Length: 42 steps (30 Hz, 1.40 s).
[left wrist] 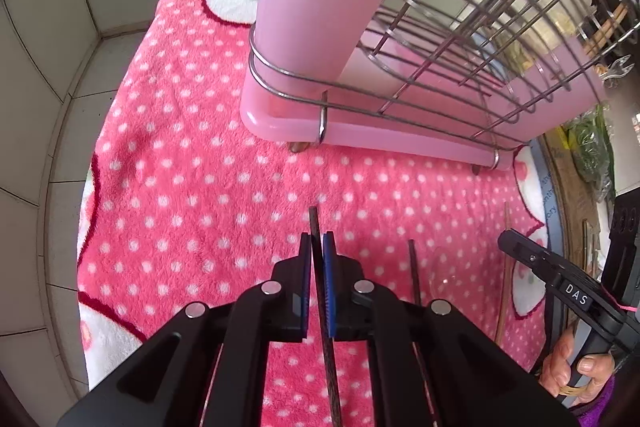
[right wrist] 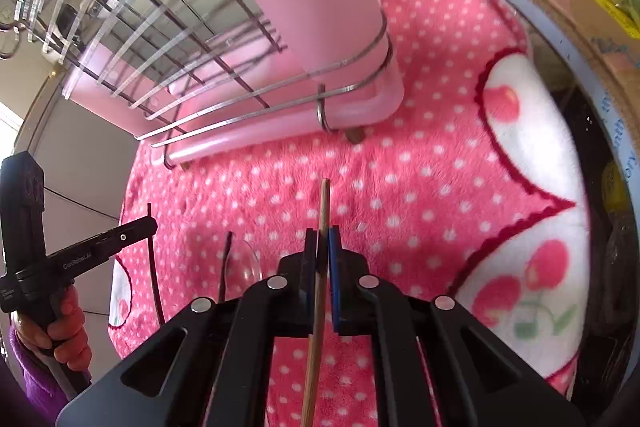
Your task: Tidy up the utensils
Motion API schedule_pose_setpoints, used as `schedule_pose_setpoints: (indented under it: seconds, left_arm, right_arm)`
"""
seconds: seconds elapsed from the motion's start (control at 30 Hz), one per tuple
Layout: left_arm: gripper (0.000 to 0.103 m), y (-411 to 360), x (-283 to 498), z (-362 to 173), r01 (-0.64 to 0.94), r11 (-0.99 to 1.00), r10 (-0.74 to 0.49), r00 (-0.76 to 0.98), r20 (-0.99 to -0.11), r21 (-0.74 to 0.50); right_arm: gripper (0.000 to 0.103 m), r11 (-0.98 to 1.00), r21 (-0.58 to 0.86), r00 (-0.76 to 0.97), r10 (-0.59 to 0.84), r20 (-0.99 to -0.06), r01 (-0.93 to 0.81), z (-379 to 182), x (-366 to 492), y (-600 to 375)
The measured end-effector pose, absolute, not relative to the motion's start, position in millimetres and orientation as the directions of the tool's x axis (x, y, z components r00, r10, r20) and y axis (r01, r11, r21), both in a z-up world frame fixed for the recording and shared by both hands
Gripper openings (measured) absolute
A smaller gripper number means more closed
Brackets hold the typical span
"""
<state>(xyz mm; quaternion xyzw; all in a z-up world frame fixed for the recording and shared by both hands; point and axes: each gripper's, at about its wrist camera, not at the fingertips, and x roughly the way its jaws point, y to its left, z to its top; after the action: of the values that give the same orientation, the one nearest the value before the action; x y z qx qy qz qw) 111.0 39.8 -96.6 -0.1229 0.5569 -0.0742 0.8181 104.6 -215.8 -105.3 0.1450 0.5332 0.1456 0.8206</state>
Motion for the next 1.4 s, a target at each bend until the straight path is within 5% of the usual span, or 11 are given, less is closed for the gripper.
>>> schedule_pose_setpoints:
  seconds: [0.7, 1.4]
  left_arm:
    - [0.004, 68.4, 62.4, -17.0, 0.074, 0.932, -0.322, 0.623, -0.713, -0.356]
    - [0.004, 86.4, 51.1, 37.9, 0.088, 0.922, -0.316, 0.737, -0.597, -0.378]
  right_arm:
    - [0.006, 0.912, 0.376, 0.689, 0.376, -0.619, -0.16, -8.6, 52.5, -233.6]
    - [0.006, 0.928, 0.317, 0.782, 0.341, -0.521, -0.193, 42.5, 50.0, -239.2]
